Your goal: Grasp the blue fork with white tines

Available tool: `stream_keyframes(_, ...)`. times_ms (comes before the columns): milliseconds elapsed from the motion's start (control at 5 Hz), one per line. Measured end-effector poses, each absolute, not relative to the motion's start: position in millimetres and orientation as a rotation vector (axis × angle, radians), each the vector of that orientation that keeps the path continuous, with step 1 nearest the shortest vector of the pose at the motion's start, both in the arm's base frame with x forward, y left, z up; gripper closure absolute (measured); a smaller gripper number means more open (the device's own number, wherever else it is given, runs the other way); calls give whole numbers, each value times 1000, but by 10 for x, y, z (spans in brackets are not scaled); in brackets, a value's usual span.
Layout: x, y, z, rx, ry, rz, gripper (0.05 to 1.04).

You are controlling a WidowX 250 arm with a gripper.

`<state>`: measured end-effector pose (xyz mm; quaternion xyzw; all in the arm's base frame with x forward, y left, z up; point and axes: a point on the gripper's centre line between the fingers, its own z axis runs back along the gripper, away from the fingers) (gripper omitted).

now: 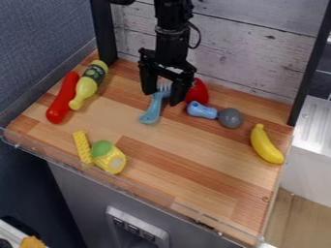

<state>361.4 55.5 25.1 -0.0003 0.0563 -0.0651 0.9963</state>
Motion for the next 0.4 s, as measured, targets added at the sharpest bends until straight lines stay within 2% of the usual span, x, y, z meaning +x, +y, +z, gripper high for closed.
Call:
stream_keyframes(200, 3605, 554, 97, -1, 137, -176, 85)
stream_keyframes(400, 3626, 491, 95, 2, 129, -204, 149)
